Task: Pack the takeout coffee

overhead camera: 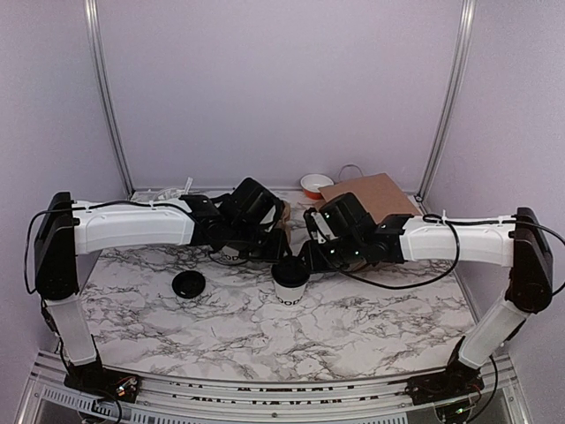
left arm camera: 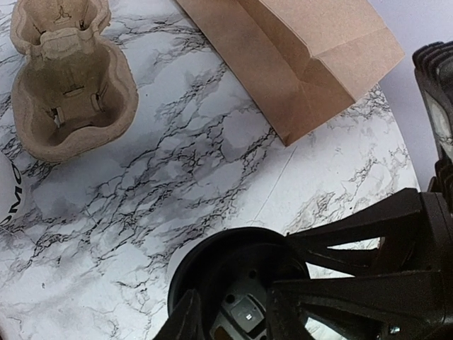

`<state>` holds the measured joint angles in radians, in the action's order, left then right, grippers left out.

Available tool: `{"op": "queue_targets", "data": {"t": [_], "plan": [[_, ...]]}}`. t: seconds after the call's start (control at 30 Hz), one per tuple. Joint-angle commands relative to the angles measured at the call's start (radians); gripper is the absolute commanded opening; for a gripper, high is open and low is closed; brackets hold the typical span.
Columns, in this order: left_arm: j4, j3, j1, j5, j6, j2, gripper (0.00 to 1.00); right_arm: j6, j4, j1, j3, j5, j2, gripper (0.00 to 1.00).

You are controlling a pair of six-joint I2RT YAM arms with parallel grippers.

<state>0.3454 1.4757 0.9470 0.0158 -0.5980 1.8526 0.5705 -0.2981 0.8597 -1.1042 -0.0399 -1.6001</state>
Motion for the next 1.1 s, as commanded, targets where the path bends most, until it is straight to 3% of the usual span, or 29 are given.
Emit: {"op": "queue_targets", "data": {"t": [0.0, 0.57, 0.87, 1.07], "plan": [[0.023, -0.023, 0.012, -0.012, -0.013, -0.019, 0.33, -0.051, -0.034, 0.008, -0.059, 0.027, -0.027, 0.28], [0.023, -0.154, 0.039, -0.099, -0.123, -0.168, 0.34, -0.208, -0.038, 0.009, -0.157, 0.018, -0.095, 0.28], [0.021, -0.190, 0.003, -0.062, -0.161, -0.150, 0.33, -0.177, -0.091, -0.009, -0.177, 0.046, -0.063, 0.31], [0.004, -0.187, -0.011, -0.030, -0.166, -0.130, 0.33, -0.118, -0.051, -0.080, -0.078, -0.030, 0.039, 0.31]]}}
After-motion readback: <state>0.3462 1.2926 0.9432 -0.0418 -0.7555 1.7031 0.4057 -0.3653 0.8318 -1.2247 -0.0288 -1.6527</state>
